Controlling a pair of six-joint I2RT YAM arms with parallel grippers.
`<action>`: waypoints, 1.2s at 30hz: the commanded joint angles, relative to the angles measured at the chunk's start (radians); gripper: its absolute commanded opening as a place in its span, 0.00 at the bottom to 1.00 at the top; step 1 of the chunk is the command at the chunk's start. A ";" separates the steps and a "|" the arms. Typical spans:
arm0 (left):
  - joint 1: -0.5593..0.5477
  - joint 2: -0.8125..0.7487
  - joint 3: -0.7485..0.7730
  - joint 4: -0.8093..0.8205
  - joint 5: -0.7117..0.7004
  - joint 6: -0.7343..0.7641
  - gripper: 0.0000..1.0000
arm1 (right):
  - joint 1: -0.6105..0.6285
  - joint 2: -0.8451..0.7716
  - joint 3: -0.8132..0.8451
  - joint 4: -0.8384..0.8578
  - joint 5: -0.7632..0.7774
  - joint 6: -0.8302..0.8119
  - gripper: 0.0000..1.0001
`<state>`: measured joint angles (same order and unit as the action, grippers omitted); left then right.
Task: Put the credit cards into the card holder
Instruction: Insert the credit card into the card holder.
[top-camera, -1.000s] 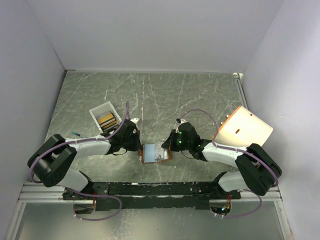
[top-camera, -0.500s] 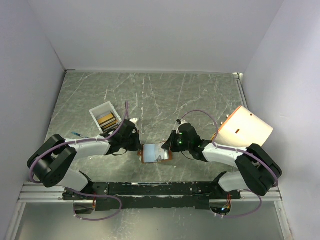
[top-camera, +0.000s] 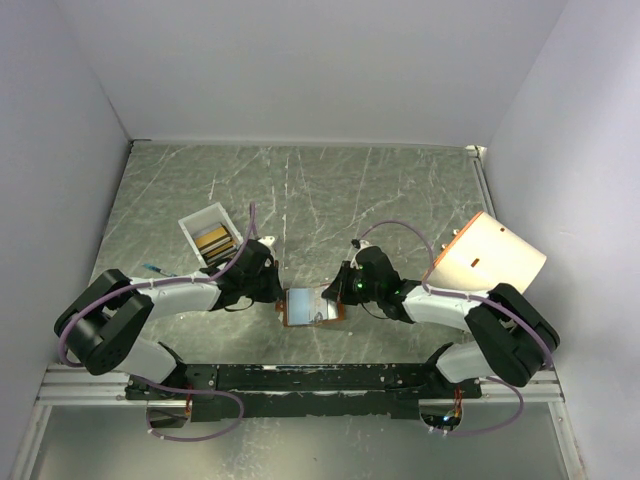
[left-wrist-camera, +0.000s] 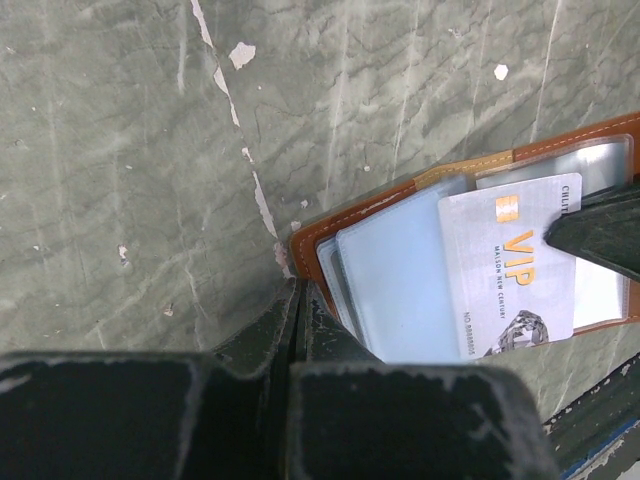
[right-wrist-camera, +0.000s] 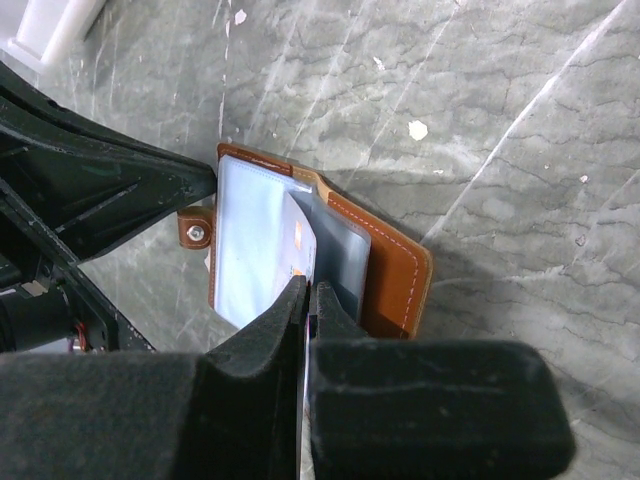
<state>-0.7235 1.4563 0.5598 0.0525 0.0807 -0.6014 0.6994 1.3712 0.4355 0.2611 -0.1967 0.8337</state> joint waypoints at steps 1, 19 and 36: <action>0.001 0.007 -0.034 -0.045 0.032 -0.001 0.07 | -0.004 0.010 -0.013 -0.024 0.002 -0.013 0.00; 0.000 -0.020 -0.049 -0.041 0.053 -0.009 0.07 | -0.002 0.039 0.036 -0.095 0.008 -0.040 0.14; -0.005 -0.186 -0.061 -0.096 0.095 -0.060 0.08 | 0.002 0.020 0.102 -0.268 0.046 -0.088 0.26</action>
<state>-0.7238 1.3247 0.4973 -0.0093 0.1379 -0.6392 0.7006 1.4048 0.5182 0.0570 -0.1795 0.7750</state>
